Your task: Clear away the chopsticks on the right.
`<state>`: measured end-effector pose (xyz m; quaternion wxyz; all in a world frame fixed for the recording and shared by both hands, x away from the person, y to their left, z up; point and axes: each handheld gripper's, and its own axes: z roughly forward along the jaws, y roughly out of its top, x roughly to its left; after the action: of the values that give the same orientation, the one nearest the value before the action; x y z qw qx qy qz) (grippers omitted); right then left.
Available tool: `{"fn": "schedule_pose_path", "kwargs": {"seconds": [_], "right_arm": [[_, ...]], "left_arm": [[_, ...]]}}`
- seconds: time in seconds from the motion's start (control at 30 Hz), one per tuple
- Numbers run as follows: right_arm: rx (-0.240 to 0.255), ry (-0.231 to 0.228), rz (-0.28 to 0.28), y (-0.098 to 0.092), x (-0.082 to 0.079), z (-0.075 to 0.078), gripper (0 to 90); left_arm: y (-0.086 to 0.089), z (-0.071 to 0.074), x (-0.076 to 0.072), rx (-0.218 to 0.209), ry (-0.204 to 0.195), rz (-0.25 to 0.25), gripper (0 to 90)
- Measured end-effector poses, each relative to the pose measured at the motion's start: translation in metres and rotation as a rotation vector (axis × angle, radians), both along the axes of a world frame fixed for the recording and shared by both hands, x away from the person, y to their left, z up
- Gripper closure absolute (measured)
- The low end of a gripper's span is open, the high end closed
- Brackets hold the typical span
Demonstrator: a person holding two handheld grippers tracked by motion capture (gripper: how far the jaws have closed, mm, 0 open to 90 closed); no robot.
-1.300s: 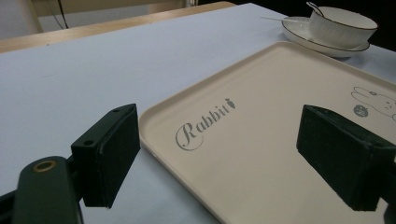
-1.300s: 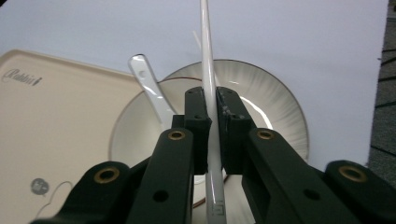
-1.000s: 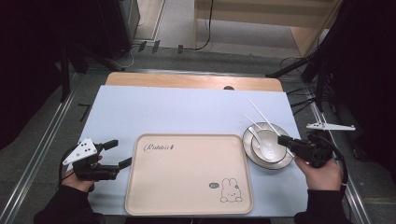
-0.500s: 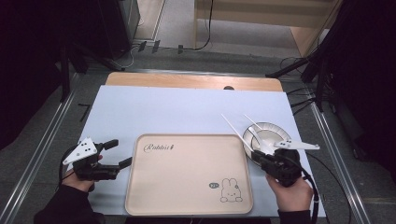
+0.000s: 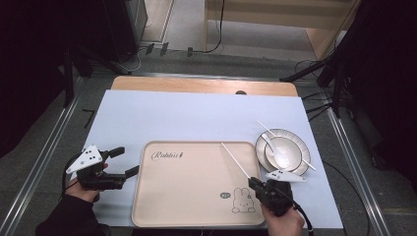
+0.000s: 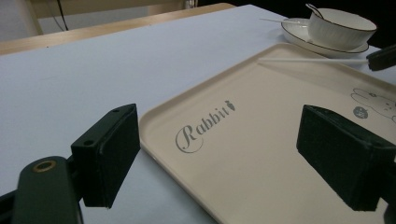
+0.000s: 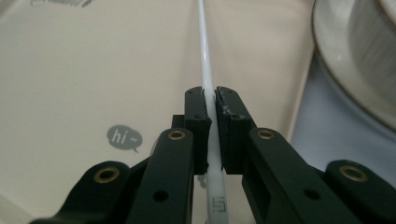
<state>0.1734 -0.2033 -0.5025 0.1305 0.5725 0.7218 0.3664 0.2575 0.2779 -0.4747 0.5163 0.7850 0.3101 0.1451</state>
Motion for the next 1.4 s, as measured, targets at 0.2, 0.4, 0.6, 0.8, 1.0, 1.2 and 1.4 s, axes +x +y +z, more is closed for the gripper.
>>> {"fn": "schedule_pose_path", "kwargs": {"seconds": [0.2,0.4,0.6,0.8,1.0,1.2,1.4], "right_arm": [[-0.009,0.037,-0.004,0.009,-0.001,-0.024,84.5],[-0.014,0.017,0.009,0.011,0.0,-0.033,83.8],[-0.026,-0.003,0.025,0.011,0.001,-0.034,73.4],[-0.017,-0.001,0.049,0.009,0.004,-0.027,52.8],[0.012,-0.084,0.158,0.001,0.011,0.004,40.3],[0.102,-0.132,0.265,-0.029,0.027,0.038,28.9],[0.09,-0.131,0.336,-0.059,0.043,0.048,26.9]], "left_arm": [[0.0,0.0,0.0,0.0,-0.001,-0.002,13.9],[0.0,0.0,0.0,0.003,0.0,-0.001,13.9],[0.0,0.0,0.0,-0.001,-0.002,0.0,13.9],[0.001,0.0,0.0,0.002,-0.001,-0.001,13.9],[-0.001,0.0,0.0,0.002,0.009,-0.008,13.9],[-0.001,-0.001,0.001,0.007,0.026,-0.003,13.9],[-0.001,-0.001,0.001,0.01,0.033,-0.002,13.9]]}}
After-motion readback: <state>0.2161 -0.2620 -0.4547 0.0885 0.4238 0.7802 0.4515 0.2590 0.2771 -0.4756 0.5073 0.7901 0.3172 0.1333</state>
